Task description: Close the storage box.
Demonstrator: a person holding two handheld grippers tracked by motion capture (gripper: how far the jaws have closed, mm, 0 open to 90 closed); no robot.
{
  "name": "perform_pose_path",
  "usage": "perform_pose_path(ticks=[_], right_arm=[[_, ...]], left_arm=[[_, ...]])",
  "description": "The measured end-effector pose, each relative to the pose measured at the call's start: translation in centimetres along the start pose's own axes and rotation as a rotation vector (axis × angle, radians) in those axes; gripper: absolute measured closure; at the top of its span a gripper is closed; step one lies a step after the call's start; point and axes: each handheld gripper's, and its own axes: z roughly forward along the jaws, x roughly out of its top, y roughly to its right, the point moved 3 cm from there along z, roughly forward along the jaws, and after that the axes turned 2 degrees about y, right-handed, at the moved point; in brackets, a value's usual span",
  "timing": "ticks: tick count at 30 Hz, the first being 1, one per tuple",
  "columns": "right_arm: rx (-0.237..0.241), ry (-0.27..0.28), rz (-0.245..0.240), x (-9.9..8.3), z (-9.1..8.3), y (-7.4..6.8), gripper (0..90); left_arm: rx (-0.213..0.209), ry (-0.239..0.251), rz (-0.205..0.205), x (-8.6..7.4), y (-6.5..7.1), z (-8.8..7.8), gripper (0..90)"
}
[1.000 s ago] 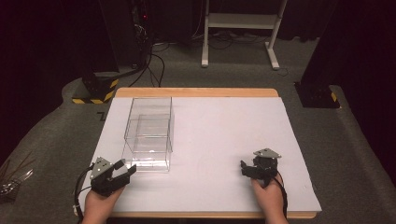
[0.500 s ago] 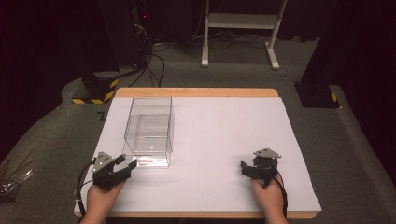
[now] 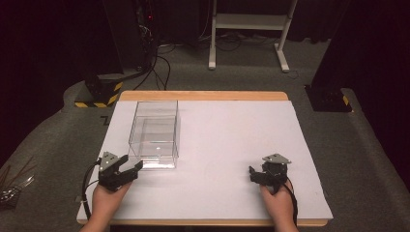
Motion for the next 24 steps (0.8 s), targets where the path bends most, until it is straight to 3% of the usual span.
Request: perform_pose_path(ticks=[6,24], right_arm=[[-0.001,0.0,0.003,0.0,0.0,0.0,15.5],[0.0,-0.002,0.006,0.0,0.0,0.0,15.5]], left_arm=[[0.011,-0.006,-0.02,0.4,-0.5,0.8,26.8],[0.044,0.024,-0.026,1.2,-1.1,2.5,27.5]])
